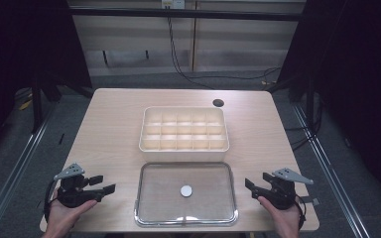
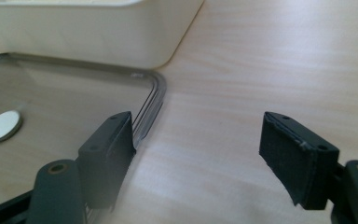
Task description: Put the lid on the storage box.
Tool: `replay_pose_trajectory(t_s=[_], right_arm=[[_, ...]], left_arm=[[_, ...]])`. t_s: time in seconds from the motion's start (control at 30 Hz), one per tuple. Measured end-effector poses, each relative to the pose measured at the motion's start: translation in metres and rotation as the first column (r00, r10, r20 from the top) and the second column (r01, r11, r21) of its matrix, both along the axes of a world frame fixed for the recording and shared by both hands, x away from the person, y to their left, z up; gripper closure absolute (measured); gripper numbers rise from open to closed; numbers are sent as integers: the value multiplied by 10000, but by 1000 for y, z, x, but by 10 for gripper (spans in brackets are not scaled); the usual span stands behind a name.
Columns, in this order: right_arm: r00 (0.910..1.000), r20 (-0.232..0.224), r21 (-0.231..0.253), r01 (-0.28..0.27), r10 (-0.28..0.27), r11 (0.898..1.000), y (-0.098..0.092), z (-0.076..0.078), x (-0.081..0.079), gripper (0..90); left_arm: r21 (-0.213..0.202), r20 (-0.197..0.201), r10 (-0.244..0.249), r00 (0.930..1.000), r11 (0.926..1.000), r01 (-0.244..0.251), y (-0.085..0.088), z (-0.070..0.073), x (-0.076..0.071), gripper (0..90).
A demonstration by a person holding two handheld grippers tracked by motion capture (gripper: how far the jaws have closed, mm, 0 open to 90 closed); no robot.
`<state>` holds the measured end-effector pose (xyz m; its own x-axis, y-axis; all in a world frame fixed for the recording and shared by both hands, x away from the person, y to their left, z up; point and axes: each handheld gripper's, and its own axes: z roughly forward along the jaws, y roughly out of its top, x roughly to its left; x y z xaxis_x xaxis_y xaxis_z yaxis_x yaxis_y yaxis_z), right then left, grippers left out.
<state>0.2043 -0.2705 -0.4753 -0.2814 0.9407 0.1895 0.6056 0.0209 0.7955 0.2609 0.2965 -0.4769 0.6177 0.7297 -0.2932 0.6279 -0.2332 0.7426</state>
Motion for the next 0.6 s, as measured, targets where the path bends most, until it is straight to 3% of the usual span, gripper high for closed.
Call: replay_pose_trajectory(t_s=[0.07,0.2,0.3,0.5,0.6], right_arm=[[9998,-51,313,-187,189,9993,-2,0,0,257],[9999,15,498,-132,132,9987,-4,1,0,263],[9994,48,693,-341,338,9970,-3,4,0,330],[9991,256,109,-331,329,9994,5,12,-5,412],[9983,23,398,-586,585,9975,9,13,-3,413]], left_arm=[[-27,-2,-128,9999,9999,128,0,0,0,290],[-82,-95,-424,9991,9991,423,0,-1,1,272],[62,-21,-565,9984,9984,566,-1,0,0,298],[36,22,-772,9970,9970,772,-4,2,-3,371],[-64,-180,-863,9961,9963,862,-7,3,-4,421]])
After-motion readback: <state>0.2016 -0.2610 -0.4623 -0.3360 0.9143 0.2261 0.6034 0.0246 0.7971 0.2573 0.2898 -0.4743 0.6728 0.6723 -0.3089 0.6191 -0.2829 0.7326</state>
